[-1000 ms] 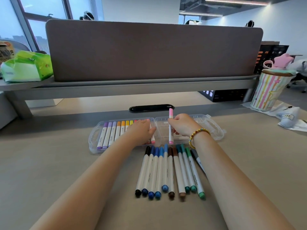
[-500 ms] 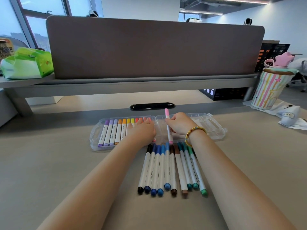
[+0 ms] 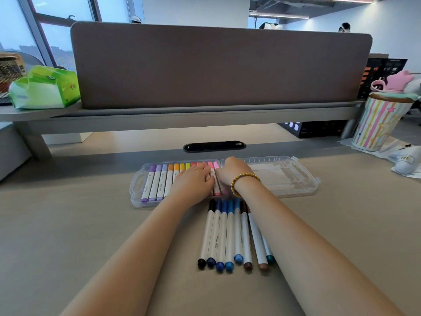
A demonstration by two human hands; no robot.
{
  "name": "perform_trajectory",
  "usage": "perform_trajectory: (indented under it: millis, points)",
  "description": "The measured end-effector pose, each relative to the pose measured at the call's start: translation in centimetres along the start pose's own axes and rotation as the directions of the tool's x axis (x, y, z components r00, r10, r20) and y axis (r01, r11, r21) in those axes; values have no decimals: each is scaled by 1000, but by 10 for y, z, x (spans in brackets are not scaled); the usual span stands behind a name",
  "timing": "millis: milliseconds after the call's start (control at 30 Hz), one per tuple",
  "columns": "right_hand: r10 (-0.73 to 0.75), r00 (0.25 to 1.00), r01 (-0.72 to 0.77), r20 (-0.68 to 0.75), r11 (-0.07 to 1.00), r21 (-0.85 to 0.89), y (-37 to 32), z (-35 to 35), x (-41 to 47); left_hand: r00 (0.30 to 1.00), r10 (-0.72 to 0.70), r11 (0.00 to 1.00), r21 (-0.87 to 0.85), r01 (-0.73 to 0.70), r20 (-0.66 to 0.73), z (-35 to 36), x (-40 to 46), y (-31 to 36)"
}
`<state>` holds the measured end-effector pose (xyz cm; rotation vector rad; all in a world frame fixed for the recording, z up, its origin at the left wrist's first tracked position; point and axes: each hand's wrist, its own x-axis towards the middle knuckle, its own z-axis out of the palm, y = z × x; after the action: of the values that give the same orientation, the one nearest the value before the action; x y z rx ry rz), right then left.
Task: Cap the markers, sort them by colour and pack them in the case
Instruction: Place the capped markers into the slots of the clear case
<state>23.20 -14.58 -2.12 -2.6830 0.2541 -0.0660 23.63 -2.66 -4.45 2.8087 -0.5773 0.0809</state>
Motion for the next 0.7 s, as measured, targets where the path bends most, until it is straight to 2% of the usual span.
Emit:
perform_trajectory:
  millis: [133,300,533,700]
  points:
    - [-11,1000,11,7,999,-37,5,4,0,1000,5,1000,6,-5,2,-1,-1,2]
    - [-9,1000,13,20,980,-199,9,-3,-7,1000,3,1000,27,-4,22,-2,-3,3]
    - [60,995,-42,74,975,-218,10,-3,-9,1000,11,999,51,-12,24,-5,-6,6]
    - [-28,999,21,-27,975,-221,9,-1,-25,997,-4,1000,17,3,72,-9,-12,7]
